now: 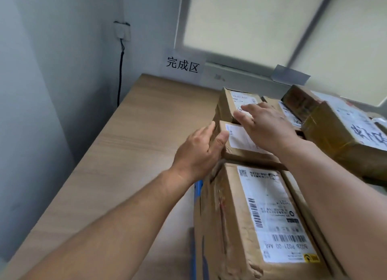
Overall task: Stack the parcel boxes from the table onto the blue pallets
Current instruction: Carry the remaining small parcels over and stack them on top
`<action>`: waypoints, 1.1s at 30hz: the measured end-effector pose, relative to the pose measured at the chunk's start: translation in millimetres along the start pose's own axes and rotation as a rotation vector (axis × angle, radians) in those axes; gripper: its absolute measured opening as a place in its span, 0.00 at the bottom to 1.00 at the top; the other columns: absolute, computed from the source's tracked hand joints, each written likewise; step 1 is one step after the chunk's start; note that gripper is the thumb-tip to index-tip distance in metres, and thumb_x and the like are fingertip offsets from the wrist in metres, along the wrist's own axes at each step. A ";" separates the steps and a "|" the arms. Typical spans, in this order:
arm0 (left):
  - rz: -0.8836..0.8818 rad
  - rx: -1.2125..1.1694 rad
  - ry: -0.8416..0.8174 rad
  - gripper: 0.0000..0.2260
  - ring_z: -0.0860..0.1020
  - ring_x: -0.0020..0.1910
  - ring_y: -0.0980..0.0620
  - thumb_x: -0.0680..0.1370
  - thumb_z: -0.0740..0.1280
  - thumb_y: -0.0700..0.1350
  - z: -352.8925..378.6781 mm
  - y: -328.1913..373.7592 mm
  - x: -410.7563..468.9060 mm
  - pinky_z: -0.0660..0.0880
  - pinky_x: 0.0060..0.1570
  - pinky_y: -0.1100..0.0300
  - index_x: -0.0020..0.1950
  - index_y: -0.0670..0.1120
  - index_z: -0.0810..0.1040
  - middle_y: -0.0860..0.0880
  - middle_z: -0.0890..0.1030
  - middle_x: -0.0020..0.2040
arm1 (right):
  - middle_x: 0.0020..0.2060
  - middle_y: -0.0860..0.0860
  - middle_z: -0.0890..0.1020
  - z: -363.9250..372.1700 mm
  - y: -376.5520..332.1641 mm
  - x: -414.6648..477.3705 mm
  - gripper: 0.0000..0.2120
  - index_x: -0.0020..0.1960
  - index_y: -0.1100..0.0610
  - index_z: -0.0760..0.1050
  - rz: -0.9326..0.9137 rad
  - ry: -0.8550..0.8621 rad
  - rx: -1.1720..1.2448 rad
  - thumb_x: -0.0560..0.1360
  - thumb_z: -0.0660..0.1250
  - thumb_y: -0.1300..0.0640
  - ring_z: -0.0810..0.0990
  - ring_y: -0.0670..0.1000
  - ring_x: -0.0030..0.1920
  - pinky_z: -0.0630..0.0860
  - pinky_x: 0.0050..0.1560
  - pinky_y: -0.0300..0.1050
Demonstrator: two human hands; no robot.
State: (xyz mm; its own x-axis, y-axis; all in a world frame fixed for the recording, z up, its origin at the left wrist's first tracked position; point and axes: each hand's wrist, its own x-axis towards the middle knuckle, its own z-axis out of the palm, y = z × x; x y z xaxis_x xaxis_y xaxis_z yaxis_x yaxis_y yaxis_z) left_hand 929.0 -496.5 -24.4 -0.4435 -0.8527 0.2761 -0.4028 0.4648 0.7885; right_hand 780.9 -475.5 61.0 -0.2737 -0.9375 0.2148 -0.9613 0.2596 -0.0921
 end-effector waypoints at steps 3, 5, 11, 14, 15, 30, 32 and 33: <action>-0.005 -0.122 -0.045 0.37 0.63 0.72 0.54 0.73 0.43 0.70 15.4 -9.3 -1.3 0.63 0.69 0.52 0.76 0.52 0.59 0.52 0.67 0.73 | 0.73 0.52 0.66 7.2 -2.2 8.2 0.26 0.74 0.47 0.65 0.039 -0.046 -0.016 0.80 0.51 0.38 0.63 0.55 0.71 0.61 0.67 0.51; -0.022 -0.163 -0.042 0.36 0.61 0.73 0.55 0.74 0.44 0.70 21.1 -11.4 -2.7 0.62 0.70 0.53 0.77 0.52 0.57 0.53 0.64 0.74 | 0.72 0.51 0.66 10.5 -2.9 12.2 0.27 0.73 0.47 0.65 0.054 -0.059 -0.037 0.79 0.50 0.37 0.63 0.56 0.71 0.61 0.67 0.51; -0.012 -0.189 -0.094 0.32 0.58 0.74 0.55 0.76 0.44 0.65 21.9 -7.2 -5.9 0.57 0.70 0.59 0.77 0.51 0.54 0.52 0.61 0.75 | 0.71 0.52 0.68 14.5 -4.5 20.6 0.34 0.73 0.47 0.66 0.089 -0.073 -0.071 0.73 0.55 0.30 0.64 0.57 0.71 0.61 0.68 0.54; -0.049 -0.293 -0.056 0.31 0.55 0.74 0.60 0.77 0.44 0.65 22.4 -17.3 -6.0 0.53 0.68 0.65 0.77 0.53 0.54 0.55 0.59 0.76 | 0.72 0.52 0.67 17.4 -3.6 23.8 0.35 0.73 0.46 0.65 0.098 -0.082 -0.087 0.72 0.57 0.29 0.63 0.56 0.71 0.60 0.69 0.55; -0.076 -0.339 -0.044 0.31 0.53 0.74 0.61 0.77 0.43 0.65 24.2 -20.4 -8.3 0.50 0.68 0.67 0.77 0.53 0.53 0.56 0.58 0.76 | 0.72 0.52 0.67 18.4 -2.7 24.1 0.34 0.73 0.46 0.65 0.099 -0.075 -0.081 0.73 0.57 0.30 0.63 0.56 0.72 0.60 0.69 0.55; -0.194 -0.569 0.004 0.29 0.50 0.73 0.68 0.76 0.46 0.63 52.2 -26.1 -26.9 0.47 0.73 0.65 0.76 0.56 0.55 0.60 0.56 0.76 | 0.70 0.55 0.66 17.4 -3.9 27.8 0.29 0.69 0.48 0.69 0.108 -0.041 -0.019 0.74 0.58 0.33 0.61 0.56 0.72 0.61 0.69 0.56; -0.204 -0.521 0.040 0.27 0.53 0.73 0.64 0.78 0.47 0.62 44.4 -42.1 -10.6 0.51 0.73 0.62 0.76 0.55 0.57 0.58 0.59 0.76 | 0.72 0.55 0.65 14.7 -8.1 31.1 0.31 0.70 0.49 0.67 0.101 -0.031 -0.022 0.73 0.61 0.33 0.61 0.56 0.72 0.60 0.70 0.55; -0.223 -0.486 0.047 0.25 0.55 0.74 0.61 0.80 0.47 0.60 41.6 -53.4 -0.4 0.53 0.73 0.60 0.76 0.54 0.57 0.56 0.60 0.76 | 0.72 0.55 0.64 15.5 -9.7 32.1 0.32 0.72 0.49 0.66 0.104 -0.032 -0.024 0.73 0.62 0.34 0.60 0.56 0.73 0.59 0.70 0.55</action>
State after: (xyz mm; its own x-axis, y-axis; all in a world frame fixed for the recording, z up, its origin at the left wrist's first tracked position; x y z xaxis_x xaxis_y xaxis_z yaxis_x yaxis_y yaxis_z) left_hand 917.4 -511.0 -89.6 -0.3485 -0.9331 0.0888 -0.0606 0.1170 0.9913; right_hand 782.0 -511.7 53.8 -0.3710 -0.9122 0.1738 -0.9284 0.3607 -0.0892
